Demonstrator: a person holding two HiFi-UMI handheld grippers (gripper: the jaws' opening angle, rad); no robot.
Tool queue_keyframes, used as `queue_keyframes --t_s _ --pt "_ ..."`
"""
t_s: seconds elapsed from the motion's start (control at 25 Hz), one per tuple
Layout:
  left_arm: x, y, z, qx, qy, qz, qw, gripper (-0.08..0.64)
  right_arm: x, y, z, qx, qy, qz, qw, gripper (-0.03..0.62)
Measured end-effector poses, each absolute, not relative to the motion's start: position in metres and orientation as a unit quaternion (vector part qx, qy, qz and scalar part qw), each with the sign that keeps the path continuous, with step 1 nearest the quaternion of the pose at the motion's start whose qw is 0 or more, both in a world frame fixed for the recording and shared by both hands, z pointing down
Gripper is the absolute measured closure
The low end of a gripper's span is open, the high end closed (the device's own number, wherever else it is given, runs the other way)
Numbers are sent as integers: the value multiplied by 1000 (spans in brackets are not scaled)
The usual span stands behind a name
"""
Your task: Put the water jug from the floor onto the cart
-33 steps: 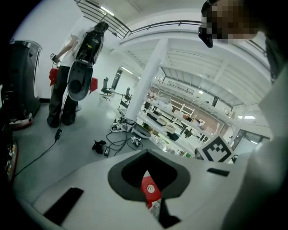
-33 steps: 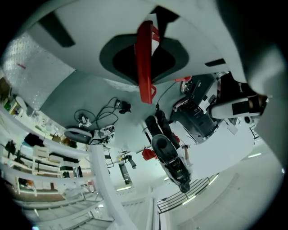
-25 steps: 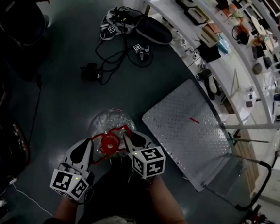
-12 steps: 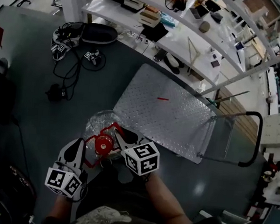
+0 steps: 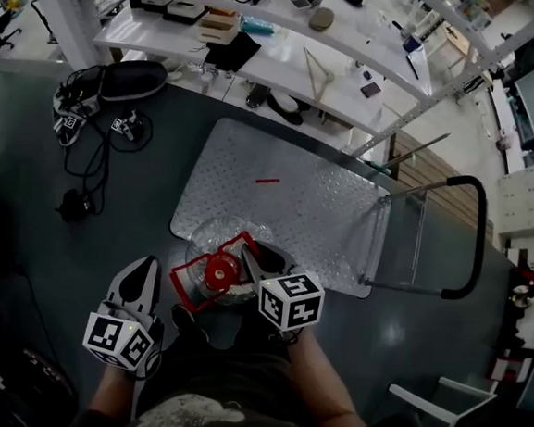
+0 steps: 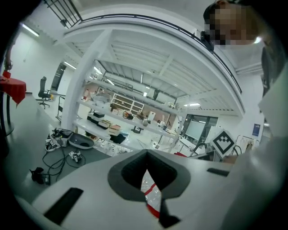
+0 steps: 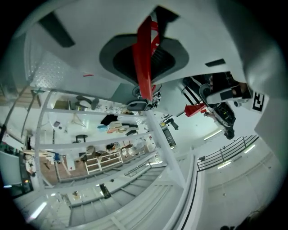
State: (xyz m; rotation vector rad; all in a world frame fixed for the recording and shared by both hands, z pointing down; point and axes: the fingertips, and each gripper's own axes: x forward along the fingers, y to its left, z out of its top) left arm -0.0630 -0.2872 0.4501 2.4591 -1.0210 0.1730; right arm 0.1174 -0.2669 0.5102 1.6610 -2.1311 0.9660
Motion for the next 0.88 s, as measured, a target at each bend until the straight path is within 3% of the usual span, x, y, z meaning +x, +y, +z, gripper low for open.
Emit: queue_keyframes --t_s 0.48,0.88 --pt "137 -298 448 912 -325 96 231 551 317 -256 530 615 -690 365 112 552" --pt "223 -323 448 905 -343 116 225 551 404 -284 562 593 -697 388 113 552"
